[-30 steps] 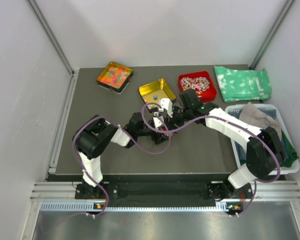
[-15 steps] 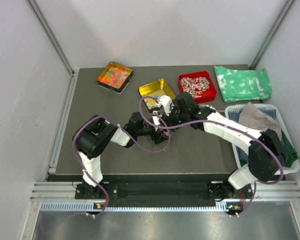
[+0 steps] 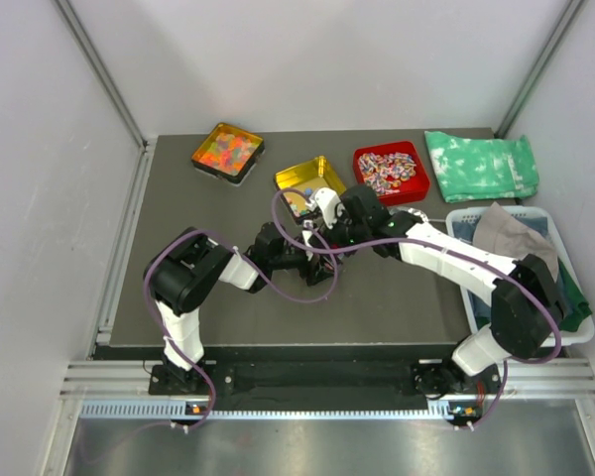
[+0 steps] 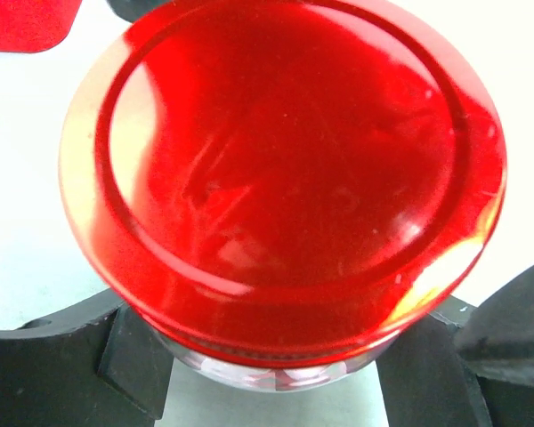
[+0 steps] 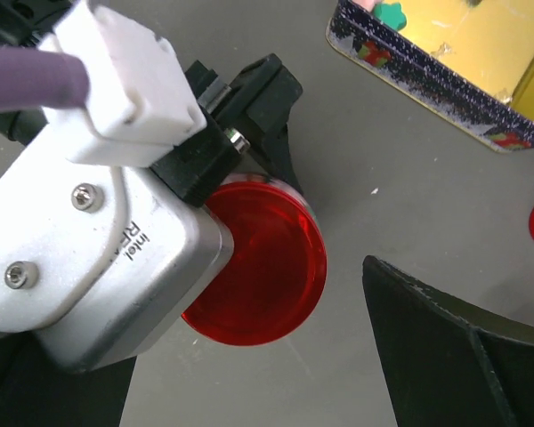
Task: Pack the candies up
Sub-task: Screw the bottle lid onto the packing bottle.
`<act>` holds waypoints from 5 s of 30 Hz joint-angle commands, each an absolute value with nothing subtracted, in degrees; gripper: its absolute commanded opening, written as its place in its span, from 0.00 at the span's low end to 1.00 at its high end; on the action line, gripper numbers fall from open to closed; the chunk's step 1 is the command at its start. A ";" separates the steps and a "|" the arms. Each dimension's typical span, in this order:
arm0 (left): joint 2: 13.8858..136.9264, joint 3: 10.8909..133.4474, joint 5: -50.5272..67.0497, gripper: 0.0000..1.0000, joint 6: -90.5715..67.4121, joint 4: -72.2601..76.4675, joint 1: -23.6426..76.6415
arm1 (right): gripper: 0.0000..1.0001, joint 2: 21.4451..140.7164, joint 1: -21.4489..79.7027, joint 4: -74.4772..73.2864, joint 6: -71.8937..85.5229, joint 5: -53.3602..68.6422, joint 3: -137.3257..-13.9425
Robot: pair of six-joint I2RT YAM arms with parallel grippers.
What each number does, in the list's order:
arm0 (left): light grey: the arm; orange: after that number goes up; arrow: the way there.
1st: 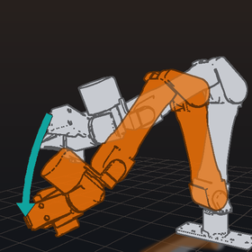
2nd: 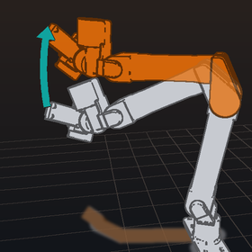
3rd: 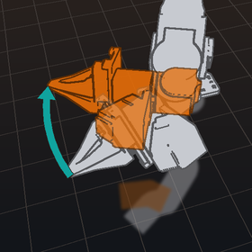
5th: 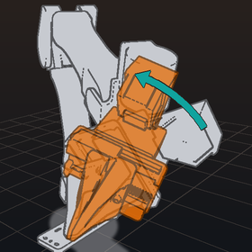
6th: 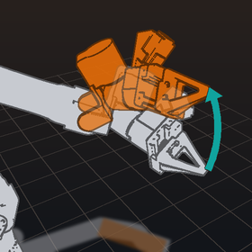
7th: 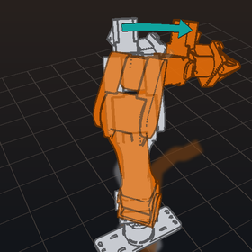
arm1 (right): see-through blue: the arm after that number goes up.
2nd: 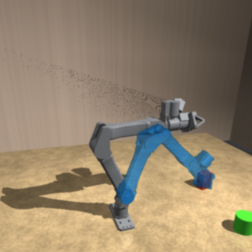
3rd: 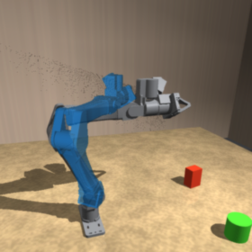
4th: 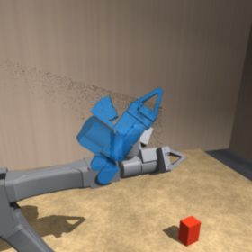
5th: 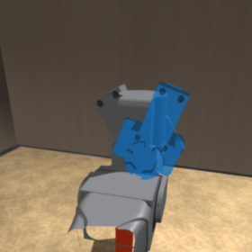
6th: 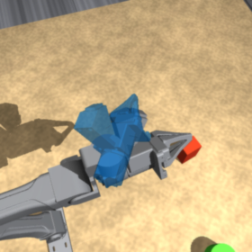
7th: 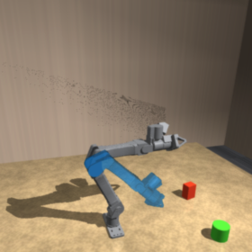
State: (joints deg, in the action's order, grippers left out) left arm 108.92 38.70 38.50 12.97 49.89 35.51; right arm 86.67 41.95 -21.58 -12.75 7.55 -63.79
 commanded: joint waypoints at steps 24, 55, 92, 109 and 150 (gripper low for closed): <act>111.27 38.14 37.27 0.59 17.05 42.01 36.56 | 0.99 85.34 31.46 -34.54 -47.36 34.98 -69.00; 111.71 38.94 36.74 0.59 16.96 40.96 36.56 | 0.85 79.72 35.86 -36.74 -51.51 32.79 -63.81; 111.53 38.76 37.00 0.58 17.05 40.96 36.65 | 0.83 83.50 35.86 -29.52 -46.05 30.93 -64.16; 111.80 39.11 36.30 0.58 16.96 40.61 36.65 | 0.77 77.78 38.41 -31.64 -45.97 29.62 -57.75; 111.71 39.29 36.04 0.58 17.05 40.25 36.65 | 0.89 70.66 35.95 -38.51 -47.37 20.39 -58.89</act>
State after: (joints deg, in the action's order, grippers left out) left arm 109.27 40.03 39.13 15.16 48.34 36.45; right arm 71.44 38.63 -41.54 -46.17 22.61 -57.08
